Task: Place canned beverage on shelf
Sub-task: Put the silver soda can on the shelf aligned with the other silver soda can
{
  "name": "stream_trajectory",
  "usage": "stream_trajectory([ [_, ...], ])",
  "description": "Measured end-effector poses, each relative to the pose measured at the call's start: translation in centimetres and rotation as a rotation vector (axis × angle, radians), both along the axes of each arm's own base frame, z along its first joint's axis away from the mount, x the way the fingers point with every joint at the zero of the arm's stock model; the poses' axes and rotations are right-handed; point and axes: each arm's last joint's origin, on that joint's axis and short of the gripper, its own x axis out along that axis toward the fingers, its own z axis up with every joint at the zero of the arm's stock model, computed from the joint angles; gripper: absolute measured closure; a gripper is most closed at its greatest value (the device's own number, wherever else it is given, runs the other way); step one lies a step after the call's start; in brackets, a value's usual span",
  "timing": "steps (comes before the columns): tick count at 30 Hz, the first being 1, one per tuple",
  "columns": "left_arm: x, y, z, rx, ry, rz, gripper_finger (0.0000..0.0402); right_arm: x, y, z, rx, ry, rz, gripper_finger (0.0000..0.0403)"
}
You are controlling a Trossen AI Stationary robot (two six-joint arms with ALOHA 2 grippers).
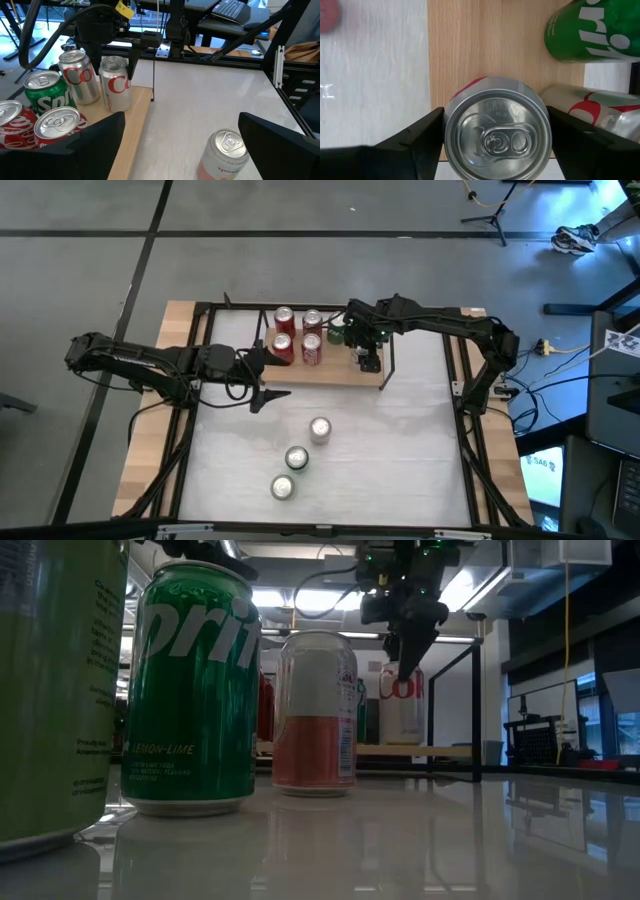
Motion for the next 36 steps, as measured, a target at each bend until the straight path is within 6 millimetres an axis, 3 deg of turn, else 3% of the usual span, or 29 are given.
stream_trajectory([
  [14,0.0,0.0,0.0,0.0,0.0,0.0,0.0023,0.0,0.01,-0.03,0.002,0.0,0.001,0.0099],
  [25,0.0,0.0,-0.01,0.0,0.0,0.0,0.0023,-0.01,0.0,-0.26,0.002,0.013,0.0,0.0009],
  [36,0.0,0.0,0.0,0.0,0.0,0.0,0.0023,-0.01,-0.09,-0.24,-0.024,0.02,-0.008,0.0012],
])
